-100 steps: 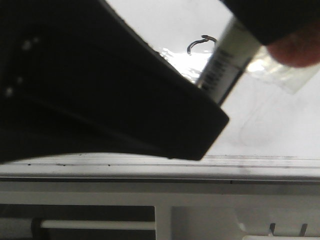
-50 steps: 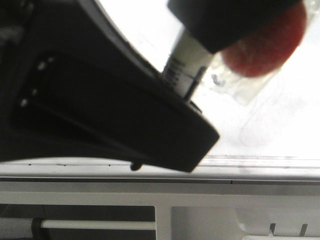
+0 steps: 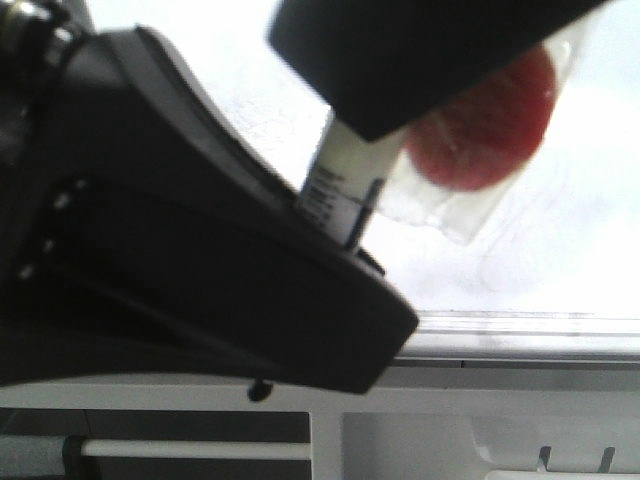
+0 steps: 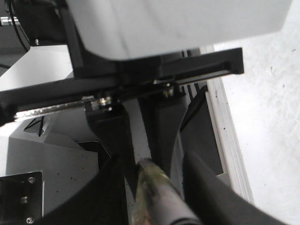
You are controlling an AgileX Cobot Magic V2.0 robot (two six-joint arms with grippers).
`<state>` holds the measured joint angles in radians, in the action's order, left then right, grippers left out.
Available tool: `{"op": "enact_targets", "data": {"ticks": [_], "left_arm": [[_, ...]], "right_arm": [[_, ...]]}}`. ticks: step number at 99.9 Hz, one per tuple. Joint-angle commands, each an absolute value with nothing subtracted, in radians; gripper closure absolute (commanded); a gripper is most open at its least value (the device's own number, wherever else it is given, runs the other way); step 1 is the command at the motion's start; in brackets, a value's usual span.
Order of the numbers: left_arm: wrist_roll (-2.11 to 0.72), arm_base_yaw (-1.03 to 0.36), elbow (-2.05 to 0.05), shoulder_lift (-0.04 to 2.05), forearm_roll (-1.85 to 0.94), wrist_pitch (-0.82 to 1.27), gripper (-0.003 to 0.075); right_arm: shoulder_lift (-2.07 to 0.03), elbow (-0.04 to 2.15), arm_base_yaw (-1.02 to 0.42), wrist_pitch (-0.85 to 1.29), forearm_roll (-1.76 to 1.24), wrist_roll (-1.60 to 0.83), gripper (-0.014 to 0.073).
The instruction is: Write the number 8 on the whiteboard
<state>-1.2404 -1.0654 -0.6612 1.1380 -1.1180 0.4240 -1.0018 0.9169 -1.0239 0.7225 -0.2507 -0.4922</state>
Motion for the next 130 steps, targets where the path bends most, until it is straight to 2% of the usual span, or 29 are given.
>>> {"op": "enact_targets", "data": {"ticks": [1, 12, 19, 26, 36, 49, 74, 130], "left_arm": [[-1.219, -1.072, -0.685, 1.12, -1.168, 0.404, 0.0741], [-1.215, -1.072, -0.685, 1.12, -1.168, 0.399, 0.0741], [-1.198, -1.072, -0.685, 1.12, -1.173, 0.379, 0.0741], [-1.158, -1.072, -0.685, 1.12, -1.176, 0.335, 0.0741], [-1.101, -1.072, -0.685, 1.12, -1.196, 0.251, 0.0741], [-1.046, -1.072, -0.685, 1.125, -1.239, 0.118, 0.0741], [-1.046, -1.072, -0.687, 1.199, -1.364, -0.144, 0.0741], [-1.046, -1.072, -0.749, 1.335, -1.543, -0.413, 0.0741]], "right_arm": [[-0.967, 0.97, -1.023, 0.649, -0.234, -0.502, 0.014], [-0.922, 1.006, -1.013, 0.63, -0.174, -0.5, 0.0092], [-0.889, 1.025, -0.994, 0.607, -0.146, -0.5, 0.0105], [-0.847, 1.041, -0.962, 0.597, -0.131, -0.496, 0.0158], [-0.787, 1.047, -0.906, 0.593, -0.129, -0.484, 0.0326], [-0.721, 1.047, -0.835, 0.637, -0.127, -0.482, 0.0655], [-0.681, 1.047, -0.77, 0.676, -0.125, -0.475, 0.0657], [-0.681, 1.046, -0.77, 0.726, -0.124, -0.43, 0.0657]]}}
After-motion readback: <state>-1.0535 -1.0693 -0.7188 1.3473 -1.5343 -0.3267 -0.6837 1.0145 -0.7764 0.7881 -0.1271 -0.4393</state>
